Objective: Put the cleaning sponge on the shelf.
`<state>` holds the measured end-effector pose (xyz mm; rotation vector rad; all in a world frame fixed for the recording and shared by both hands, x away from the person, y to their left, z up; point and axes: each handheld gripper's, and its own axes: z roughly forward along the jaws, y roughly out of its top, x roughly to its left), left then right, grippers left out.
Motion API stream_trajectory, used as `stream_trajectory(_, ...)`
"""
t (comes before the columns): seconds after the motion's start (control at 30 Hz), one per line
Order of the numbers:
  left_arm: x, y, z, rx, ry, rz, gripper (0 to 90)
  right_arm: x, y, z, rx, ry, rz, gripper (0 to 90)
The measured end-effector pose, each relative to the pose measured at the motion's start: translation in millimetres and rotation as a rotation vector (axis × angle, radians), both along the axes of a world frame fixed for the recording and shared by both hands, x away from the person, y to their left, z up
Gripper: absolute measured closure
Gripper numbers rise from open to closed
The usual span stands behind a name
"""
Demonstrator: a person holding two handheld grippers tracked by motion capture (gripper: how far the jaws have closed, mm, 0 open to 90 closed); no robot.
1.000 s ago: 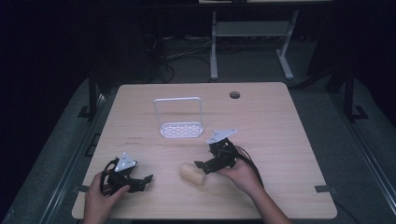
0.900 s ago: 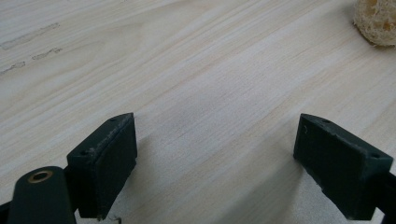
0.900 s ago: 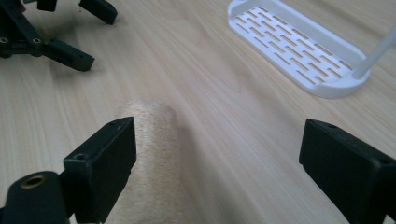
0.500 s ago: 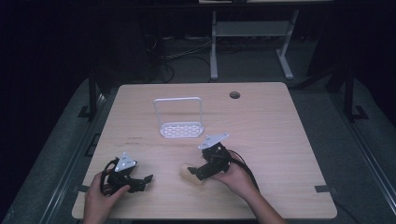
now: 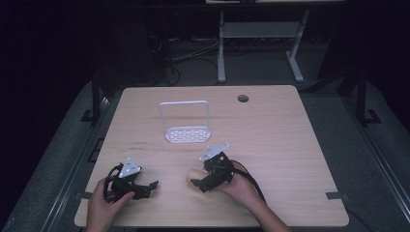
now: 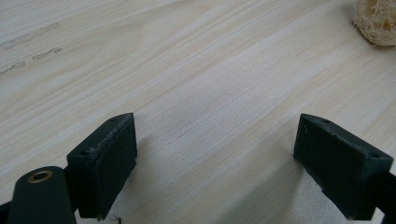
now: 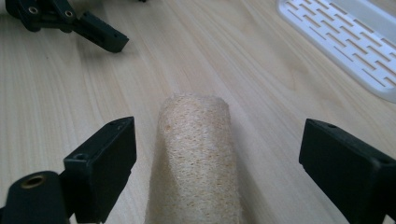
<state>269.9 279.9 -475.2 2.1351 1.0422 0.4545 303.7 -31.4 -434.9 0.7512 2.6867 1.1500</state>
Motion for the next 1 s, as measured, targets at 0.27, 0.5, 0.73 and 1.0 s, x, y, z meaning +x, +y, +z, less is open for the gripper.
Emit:
stream_trajectory(0.27, 0.0, 0.0, 0.0, 0.0, 0.0, 0.0, 12.9, -0.7, 5.4, -9.1, -0.029, 0.009, 0.01, 13.3)
stream_trajectory(0.5, 0.0, 0.1, 0.1, 0.001, 0.0, -0.001, 12.9, -0.6, 7.8, -14.9, -0.046, 0.003, 0.014, 13.4)
stream_trajectory(0.73, 0.0, 0.0, 0.0, 0.001, 0.0, 0.001, 12.9, -1.3, 10.4, -19.8, -0.074, -0.002, 0.018, 13.4)
stream_trajectory(1.0, 0.0, 0.2, 0.1, 0.003, 0.001, -0.002, 12.9, -2.2, 12.2, -25.0, -0.092, -0.004, 0.023, 14.4)
